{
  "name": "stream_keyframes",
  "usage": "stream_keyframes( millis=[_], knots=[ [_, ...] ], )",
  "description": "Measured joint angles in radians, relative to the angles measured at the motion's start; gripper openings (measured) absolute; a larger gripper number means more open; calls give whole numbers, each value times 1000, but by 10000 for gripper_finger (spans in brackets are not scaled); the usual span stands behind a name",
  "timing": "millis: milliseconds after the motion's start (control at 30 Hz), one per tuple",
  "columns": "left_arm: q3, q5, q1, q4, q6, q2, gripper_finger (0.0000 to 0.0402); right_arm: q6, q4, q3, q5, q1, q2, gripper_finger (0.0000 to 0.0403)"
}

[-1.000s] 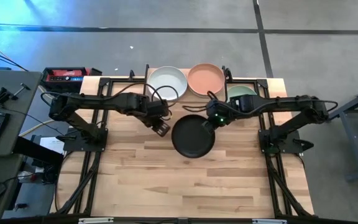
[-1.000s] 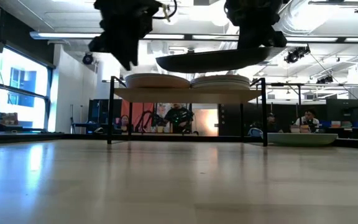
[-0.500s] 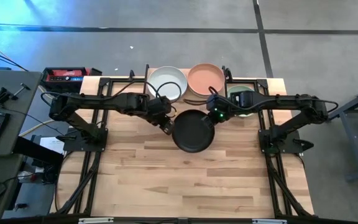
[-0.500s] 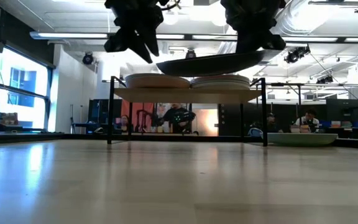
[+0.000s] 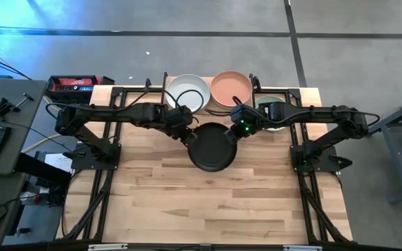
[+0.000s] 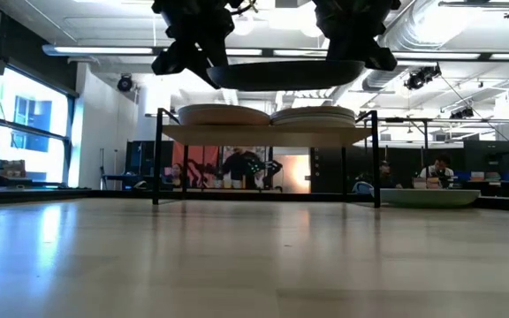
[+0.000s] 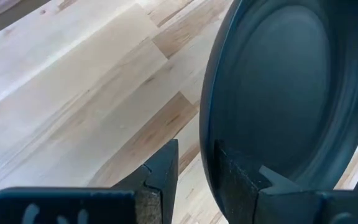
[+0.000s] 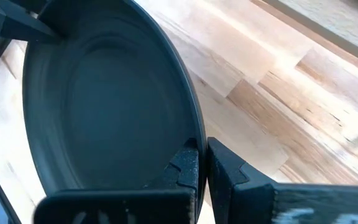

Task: Place and stack plates onto a shelf
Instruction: Stack the black plate on top of the other gray plate on the shelf

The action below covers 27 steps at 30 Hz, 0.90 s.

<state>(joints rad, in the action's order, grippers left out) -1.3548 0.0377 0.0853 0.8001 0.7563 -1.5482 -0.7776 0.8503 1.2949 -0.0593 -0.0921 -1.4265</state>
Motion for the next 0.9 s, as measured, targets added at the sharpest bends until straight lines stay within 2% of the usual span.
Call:
stream_keyframes(
  millis=[200, 467, 800, 900],
  knots=[
    [0, 1, 0, 0, -1, 0, 81, -4, 0, 0, 0, 0, 0, 0],
    [0, 37, 0, 0, 7, 0, 8, -11, -5, 0, 3, 0, 0, 0],
    [0, 35, 0, 5, 3, -1, 4, -26, -5, 0, 9, 0, 0, 2],
    [0, 36, 0, 11, 1, -1, 3, -26, -8, 0, 12, 1, 0, 17]
  ],
)
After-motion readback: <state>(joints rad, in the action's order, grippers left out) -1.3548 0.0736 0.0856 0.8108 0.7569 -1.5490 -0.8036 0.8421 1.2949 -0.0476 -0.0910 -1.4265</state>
